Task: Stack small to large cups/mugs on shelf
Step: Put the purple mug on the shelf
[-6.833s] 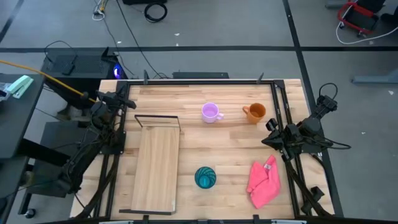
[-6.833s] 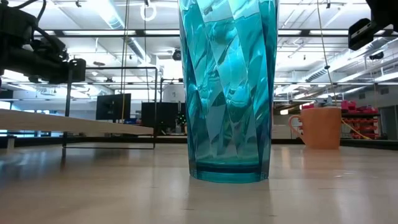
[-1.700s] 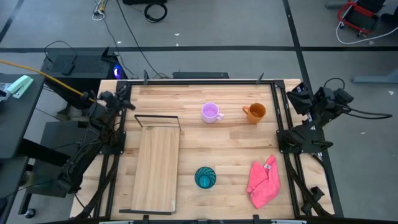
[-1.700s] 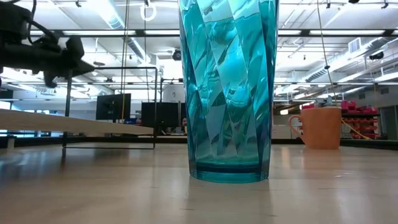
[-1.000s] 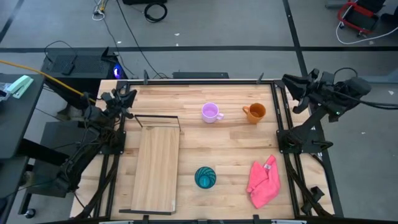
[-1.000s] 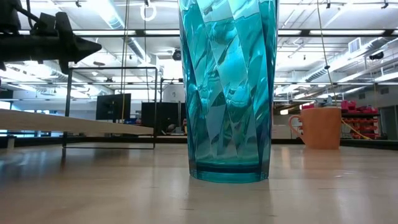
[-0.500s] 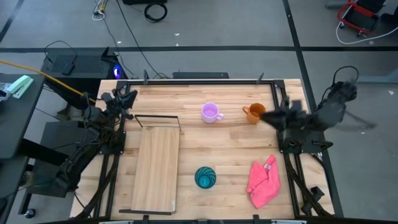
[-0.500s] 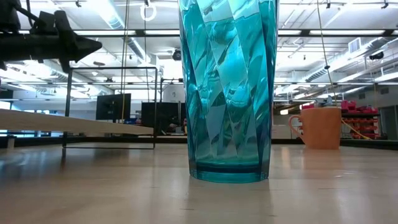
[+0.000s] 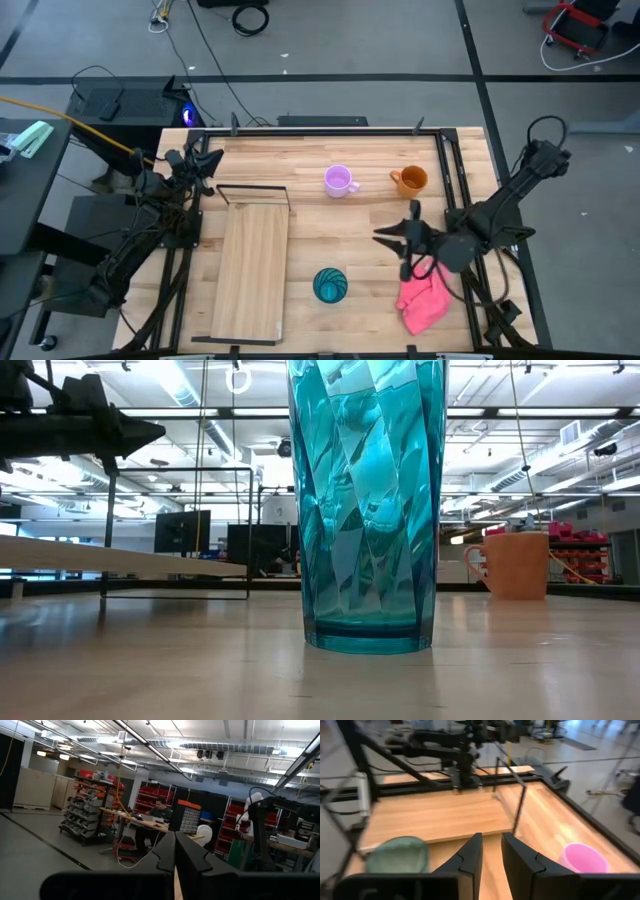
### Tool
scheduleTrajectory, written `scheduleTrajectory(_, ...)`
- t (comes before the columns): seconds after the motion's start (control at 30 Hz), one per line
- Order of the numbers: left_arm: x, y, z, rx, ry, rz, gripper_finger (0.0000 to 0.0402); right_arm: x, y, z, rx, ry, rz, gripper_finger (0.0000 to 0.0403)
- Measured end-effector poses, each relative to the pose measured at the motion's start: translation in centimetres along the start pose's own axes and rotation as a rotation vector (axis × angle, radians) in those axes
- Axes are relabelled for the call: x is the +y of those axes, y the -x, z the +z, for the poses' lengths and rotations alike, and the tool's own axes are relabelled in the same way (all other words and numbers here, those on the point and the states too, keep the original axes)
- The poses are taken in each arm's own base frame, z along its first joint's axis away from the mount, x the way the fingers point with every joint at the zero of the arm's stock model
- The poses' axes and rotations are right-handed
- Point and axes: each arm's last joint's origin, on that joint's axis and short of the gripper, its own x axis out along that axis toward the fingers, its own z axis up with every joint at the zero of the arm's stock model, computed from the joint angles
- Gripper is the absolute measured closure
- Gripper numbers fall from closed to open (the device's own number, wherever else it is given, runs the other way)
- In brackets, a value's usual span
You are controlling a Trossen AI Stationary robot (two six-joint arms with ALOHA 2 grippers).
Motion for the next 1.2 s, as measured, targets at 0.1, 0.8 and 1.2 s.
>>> scheduleTrajectory(0.1,0.0,0.0,0.0,0.000,-0.001,0.000,0.0373,-1.0,-1.4,0.5,0.003,-0.008,-0.068,0.0323)
scheduleTrajectory(0.8,0.0,0.0,0.0,0.002,-0.002,-0.004,0.0373,-21.3,-6.7,5.8,0.129,-0.478,-0.169,0.0323)
scheduleTrajectory(1.2,0.0,0.0,0.0,0.002,-0.001,-0.005,0.0385,-27.1,-8.4,6.3,0.488,-0.638,-0.397,0.0323)
